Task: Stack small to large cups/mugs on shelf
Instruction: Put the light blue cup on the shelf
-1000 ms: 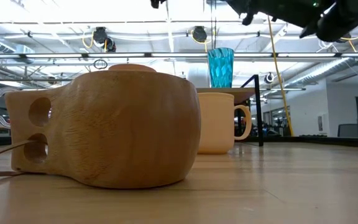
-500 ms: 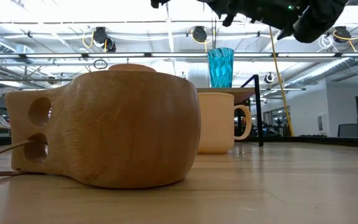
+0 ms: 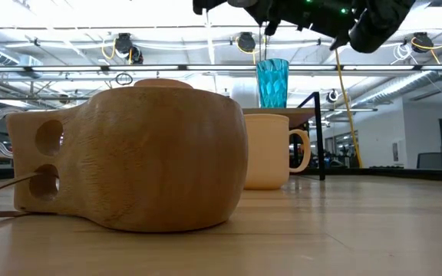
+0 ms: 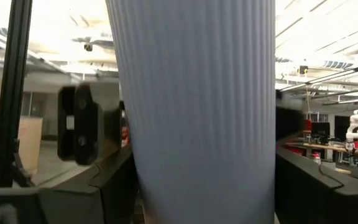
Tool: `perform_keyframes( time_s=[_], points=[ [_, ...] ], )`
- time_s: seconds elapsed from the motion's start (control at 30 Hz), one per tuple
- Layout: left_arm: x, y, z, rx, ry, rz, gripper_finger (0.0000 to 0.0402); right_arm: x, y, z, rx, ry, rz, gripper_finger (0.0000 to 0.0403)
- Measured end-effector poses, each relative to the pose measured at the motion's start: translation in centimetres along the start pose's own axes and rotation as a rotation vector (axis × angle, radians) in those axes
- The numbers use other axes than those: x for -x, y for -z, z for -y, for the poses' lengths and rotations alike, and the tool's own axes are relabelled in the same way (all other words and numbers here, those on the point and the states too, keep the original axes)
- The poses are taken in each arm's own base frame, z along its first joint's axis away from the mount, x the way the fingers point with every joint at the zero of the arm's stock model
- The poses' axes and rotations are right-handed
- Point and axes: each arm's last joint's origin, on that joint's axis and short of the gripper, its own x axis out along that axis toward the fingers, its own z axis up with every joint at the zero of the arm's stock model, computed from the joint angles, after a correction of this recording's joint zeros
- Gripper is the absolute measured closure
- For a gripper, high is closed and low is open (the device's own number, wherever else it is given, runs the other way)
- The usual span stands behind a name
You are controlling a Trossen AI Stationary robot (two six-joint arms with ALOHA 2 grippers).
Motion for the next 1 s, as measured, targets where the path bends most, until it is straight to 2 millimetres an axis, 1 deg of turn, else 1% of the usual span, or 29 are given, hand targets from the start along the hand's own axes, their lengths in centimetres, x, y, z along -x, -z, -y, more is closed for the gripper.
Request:
perform_keyframes(
  time_s=[0.17,0.27,0.37,0.5,0.57,0.8,0.93,1.0],
  points=[
    [-0.5,0.26,0.02,-0.058,0.013,0.028,0.0004,-0.18,0.04,0.0,0.013,-0.001,-0.016,0.0126],
    [-0.47,0.23,0.03,-0.062,0.017,0.029,0.0015,-0.18,0.02,0.01,0.013,-0.001,-0.015,0.0126],
    [-0.48,0.23,0.03,-0.061,0.018,0.03,0.0044,-0.18,0.06,0.01,0.013,-0.001,-0.019,0.0126],
    [-0.47,0.24,-0.03,-0.057,0.018,0.029,0.0099,-0.18,0.09,0.01,0.013,0.001,-0.023,0.0125],
    [-0.46,0.28,-0.12,-0.054,0.017,0.026,0.012,-0.18,0.11,0.03,0.012,0.003,-0.025,0.0124],
    [-0.46,0.19,-0.16,-0.054,0.015,0.035,0.012,-0.17,0.06,0.05,0.012,0.009,-0.027,0.0118],
    [-0.43,0.08,-0.21,-0.069,0.01,0.045,0.0111,0.01,-0.48,0.1,0.01,0.035,-0.066,0.0099],
    [-0.3,-0.07,-0.33,-0.071,0.003,0.049,0.011,0.24,-0.84,0.16,0.019,0.052,-0.118,0.0088]
  ],
)
